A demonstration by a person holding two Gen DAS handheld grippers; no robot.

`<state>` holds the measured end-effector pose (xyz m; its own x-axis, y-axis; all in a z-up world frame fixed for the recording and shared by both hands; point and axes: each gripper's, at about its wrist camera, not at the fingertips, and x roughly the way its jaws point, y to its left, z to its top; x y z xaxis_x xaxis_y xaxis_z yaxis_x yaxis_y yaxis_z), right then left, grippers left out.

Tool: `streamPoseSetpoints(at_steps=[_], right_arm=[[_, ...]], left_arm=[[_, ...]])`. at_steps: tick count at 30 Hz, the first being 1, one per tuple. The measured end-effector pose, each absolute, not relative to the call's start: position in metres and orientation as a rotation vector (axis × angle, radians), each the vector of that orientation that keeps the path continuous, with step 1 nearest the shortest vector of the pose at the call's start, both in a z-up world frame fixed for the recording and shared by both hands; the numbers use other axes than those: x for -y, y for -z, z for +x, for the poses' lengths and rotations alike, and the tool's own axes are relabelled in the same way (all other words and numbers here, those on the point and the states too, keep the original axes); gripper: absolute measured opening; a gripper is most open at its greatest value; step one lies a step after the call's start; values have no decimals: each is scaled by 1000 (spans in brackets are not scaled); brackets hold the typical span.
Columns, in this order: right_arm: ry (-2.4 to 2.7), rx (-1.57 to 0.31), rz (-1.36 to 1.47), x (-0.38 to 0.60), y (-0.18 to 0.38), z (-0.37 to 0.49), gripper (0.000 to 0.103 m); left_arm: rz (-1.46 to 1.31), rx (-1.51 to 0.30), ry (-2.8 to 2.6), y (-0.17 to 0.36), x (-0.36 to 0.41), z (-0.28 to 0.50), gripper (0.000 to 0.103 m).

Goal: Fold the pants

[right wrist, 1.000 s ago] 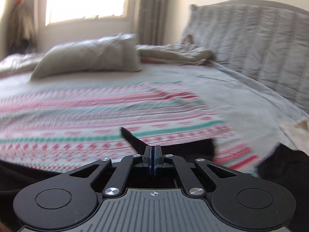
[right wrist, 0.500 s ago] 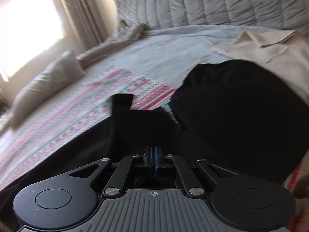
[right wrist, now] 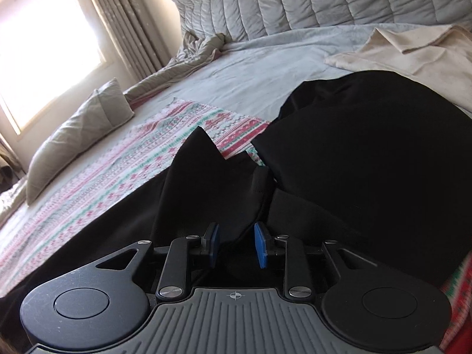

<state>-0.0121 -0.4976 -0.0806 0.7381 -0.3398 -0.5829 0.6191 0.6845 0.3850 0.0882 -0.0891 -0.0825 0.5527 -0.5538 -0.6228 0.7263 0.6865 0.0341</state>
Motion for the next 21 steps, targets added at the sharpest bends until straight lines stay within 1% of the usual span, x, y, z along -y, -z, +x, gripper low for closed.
streamPoseSetpoints(at_steps=[1, 2, 3, 4, 7, 10, 13, 18, 21], right_arm=[[569, -500, 590, 498, 82, -7, 26], [579, -493, 573, 497, 84, -1, 19], [587, -488, 548, 496, 85, 3, 3], [601, -486, 509, 494, 83, 7, 0], [637, -437, 355, 474, 64, 5, 0], [678, -406, 201, 453, 42, -9, 0], [709, -437, 112, 441, 37, -24, 0], [733, -529, 155, 442, 60, -40, 0], [740, -568, 201, 447, 75, -46, 1]], left_arm=[[304, -618, 767, 82, 90, 88, 13], [303, -612, 761, 82, 93, 87, 11], [302, -602, 756, 81, 93, 86, 7], [300, -590, 754, 79, 93, 86, 4], [264, -550, 758, 68, 87, 84, 4], [239, -548, 800, 61, 79, 83, 4], [276, -573, 843, 61, 78, 79, 4], [385, -637, 892, 73, 88, 72, 4], [416, -646, 910, 78, 89, 68, 4]])
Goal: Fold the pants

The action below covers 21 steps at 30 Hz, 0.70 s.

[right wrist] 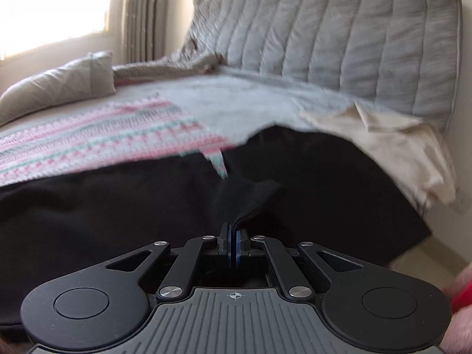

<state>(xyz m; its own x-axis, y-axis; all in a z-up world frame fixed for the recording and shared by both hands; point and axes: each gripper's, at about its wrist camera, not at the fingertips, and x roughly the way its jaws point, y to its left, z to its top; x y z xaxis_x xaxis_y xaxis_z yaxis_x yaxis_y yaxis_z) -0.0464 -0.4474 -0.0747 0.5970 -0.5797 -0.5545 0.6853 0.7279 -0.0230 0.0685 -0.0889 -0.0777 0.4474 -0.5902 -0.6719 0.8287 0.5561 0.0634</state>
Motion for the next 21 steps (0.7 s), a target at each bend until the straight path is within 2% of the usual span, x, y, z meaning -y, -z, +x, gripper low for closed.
streamPoseSetpoints(at_steps=[3, 5, 6, 7, 8, 9, 10, 12, 14, 18, 21], right_arm=[[757, -611, 208, 445, 77, -49, 1], [773, -659, 184, 441, 72, -48, 1], [782, -679, 170, 439, 68, -47, 4], [785, -685, 164, 437, 64, -49, 9], [784, -689, 167, 436, 59, -51, 21], [802, -687, 169, 435, 53, -54, 31], [809, -671, 171, 435, 47, -57, 36], [785, -632, 177, 435, 34, -64, 54], [749, -612, 186, 434, 21, -65, 61], [658, -577, 188, 438, 1, -53, 67], [568, -562, 203, 445, -6, -38, 70]], left_arm=[[403, -654, 928, 76, 84, 68, 5], [371, -658, 930, 73, 77, 69, 9], [350, -651, 918, 71, 73, 71, 16], [329, -638, 902, 67, 67, 72, 29], [310, -623, 880, 64, 63, 74, 36], [292, -607, 851, 59, 56, 76, 51], [275, -590, 818, 55, 50, 80, 59], [243, -560, 744, 46, 34, 92, 64], [216, -552, 649, 39, 19, 111, 68], [69, -593, 497, 23, -22, 154, 72], [40, -580, 428, 17, -42, 179, 80]])
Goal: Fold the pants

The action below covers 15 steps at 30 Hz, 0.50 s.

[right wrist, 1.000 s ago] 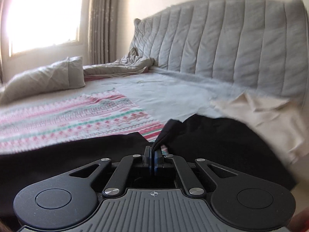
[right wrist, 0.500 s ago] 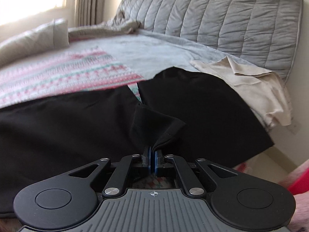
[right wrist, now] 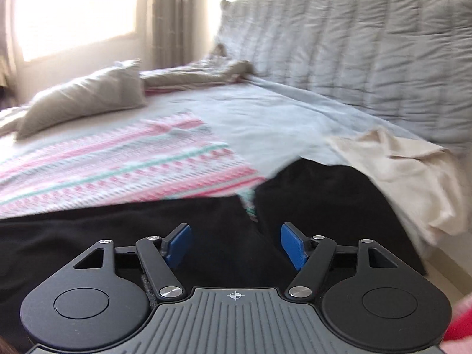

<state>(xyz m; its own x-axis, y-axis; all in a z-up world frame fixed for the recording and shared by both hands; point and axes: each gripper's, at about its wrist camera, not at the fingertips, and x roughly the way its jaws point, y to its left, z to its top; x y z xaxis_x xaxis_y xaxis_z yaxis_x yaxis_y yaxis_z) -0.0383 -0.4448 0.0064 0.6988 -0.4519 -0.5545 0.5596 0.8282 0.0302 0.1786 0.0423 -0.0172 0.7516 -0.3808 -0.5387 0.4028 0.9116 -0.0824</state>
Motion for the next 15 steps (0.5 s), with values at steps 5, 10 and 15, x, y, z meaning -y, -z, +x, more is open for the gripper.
streamPoseSetpoints(at_steps=[5, 10, 15], right_arm=[[422, -594, 264, 476, 2, 1, 70], [359, -684, 271, 516, 27, 46, 66], [335, -783, 254, 535, 64, 84, 58]], left_arm=[[117, -633, 346, 33, -53, 228, 81], [136, -729, 308, 61, -68, 279, 78], [145, -784, 345, 82, -76, 311, 73]])
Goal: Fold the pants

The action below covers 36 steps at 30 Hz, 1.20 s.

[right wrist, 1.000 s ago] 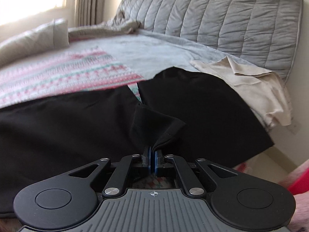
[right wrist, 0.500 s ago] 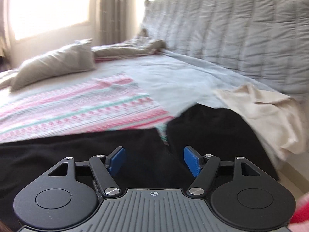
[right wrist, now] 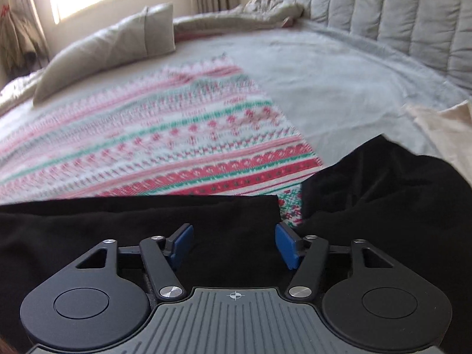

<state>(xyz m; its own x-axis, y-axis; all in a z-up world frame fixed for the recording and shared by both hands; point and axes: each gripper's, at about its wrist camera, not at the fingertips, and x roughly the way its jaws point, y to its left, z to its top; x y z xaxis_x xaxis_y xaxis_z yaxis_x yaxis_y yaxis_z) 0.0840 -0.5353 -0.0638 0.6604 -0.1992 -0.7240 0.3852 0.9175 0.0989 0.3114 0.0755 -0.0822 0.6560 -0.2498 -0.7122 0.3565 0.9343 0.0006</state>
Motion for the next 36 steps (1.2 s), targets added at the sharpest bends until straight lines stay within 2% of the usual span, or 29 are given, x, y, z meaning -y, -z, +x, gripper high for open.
streamPoseSetpoints(at_steps=[6, 8, 9, 10, 11, 12, 13, 15, 16, 17, 19, 26, 32, 35, 36], right_arm=[[359, -810, 139, 532, 79, 112, 58], [368, -800, 150, 537, 80, 115, 62], [376, -797, 166, 542, 81, 116, 68], [392, -796, 192, 548, 83, 117, 69], [394, -789, 232, 555, 86, 117, 69], [389, -778, 271, 561, 88, 117, 68], [388, -773, 286, 563, 88, 117, 65], [378, -773, 284, 558, 87, 117, 49], [365, -770, 285, 554, 85, 118, 31], [341, -761, 299, 551, 84, 117, 21], [346, -745, 296, 542, 82, 116, 16], [455, -577, 218, 523, 60, 118, 12], [464, -610, 200, 530, 72, 160, 12], [504, -648, 231, 539, 93, 173, 18], [517, -632, 237, 540, 94, 172, 25]], left_arm=[[82, -810, 431, 78, -81, 330, 72], [46, -822, 449, 75, -83, 334, 67], [23, -830, 458, 75, -84, 336, 62], [1, -838, 468, 74, -84, 338, 58], [-22, -846, 474, 74, -85, 339, 49], [-50, -860, 485, 74, -85, 340, 35], [-80, -877, 499, 74, -83, 339, 22], [-122, -897, 495, 74, -81, 338, 15], [-134, -894, 482, 74, -80, 337, 12], [-155, -890, 467, 73, -81, 334, 11], [-195, -858, 441, 69, -84, 332, 7], [-231, -681, 382, 35, -91, 318, 7], [-195, -744, 295, 68, -76, 336, 8], [-183, -719, 255, 78, -73, 331, 19], [-183, -710, 238, 75, -72, 328, 32]])
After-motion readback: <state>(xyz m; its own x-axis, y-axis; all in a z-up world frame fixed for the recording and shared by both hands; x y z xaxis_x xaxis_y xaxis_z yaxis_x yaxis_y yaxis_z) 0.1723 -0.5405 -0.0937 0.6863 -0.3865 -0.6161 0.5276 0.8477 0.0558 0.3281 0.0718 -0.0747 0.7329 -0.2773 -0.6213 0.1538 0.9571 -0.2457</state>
